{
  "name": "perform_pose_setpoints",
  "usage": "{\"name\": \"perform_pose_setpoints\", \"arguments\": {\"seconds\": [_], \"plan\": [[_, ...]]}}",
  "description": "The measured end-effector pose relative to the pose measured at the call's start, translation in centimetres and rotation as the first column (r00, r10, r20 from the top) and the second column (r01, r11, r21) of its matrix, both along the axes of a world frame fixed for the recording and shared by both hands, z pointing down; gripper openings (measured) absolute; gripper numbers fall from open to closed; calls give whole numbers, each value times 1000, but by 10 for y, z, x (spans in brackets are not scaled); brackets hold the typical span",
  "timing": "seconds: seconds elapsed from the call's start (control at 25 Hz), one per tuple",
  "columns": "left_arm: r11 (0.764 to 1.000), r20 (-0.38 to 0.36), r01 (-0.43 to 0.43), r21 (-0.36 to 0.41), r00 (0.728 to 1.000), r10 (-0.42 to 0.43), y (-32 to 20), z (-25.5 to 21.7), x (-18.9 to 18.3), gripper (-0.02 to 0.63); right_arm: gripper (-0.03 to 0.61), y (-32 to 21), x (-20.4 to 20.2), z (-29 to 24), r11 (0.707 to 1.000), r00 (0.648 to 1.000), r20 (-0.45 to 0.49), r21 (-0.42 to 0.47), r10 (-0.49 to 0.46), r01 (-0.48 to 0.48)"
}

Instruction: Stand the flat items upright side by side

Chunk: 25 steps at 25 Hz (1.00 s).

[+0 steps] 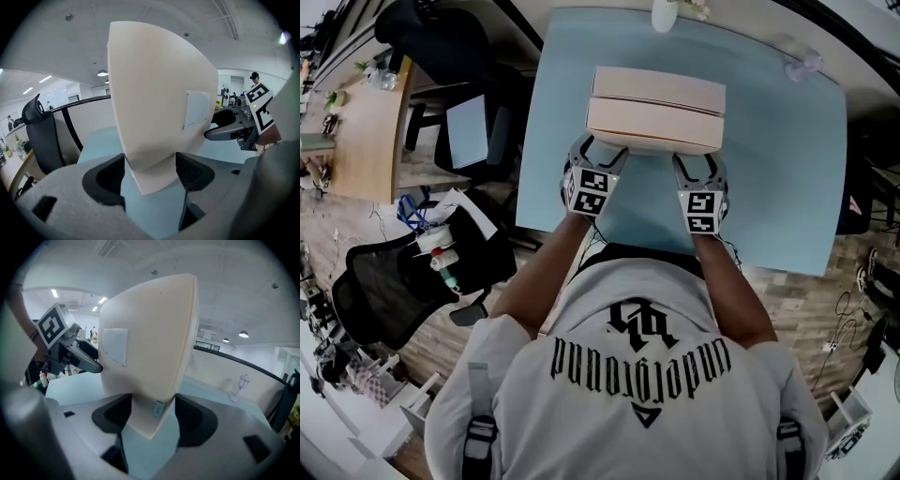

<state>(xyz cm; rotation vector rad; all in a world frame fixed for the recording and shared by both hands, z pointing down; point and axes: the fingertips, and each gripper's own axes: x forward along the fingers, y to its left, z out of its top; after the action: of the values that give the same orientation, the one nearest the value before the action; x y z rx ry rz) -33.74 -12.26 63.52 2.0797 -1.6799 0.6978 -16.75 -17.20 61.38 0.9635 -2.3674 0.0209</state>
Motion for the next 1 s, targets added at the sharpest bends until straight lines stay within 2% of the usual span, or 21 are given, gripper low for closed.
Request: {"name": "perform_pose_setpoints", "arguments": {"seconds": [0.32, 0.6, 0.84, 1.0], "plan": [[997, -29, -49, 55, 998, 51, 13, -31, 6, 371, 301, 14, 5, -34, 1000, 997, 70, 19, -13, 12], [984, -61, -46, 170, 996, 57, 42, -96, -4, 373, 296, 40, 17, -91, 997, 989, 144, 73, -27, 17], [954, -105, -42, 296, 991, 76, 82, -155, 2, 368, 279, 82, 13, -140, 995, 967, 246, 93, -66, 44], [934, -122, -39, 355, 989, 88, 112, -182, 10, 362, 267, 109, 12, -160, 991, 957, 273, 120, -94, 63]]}}
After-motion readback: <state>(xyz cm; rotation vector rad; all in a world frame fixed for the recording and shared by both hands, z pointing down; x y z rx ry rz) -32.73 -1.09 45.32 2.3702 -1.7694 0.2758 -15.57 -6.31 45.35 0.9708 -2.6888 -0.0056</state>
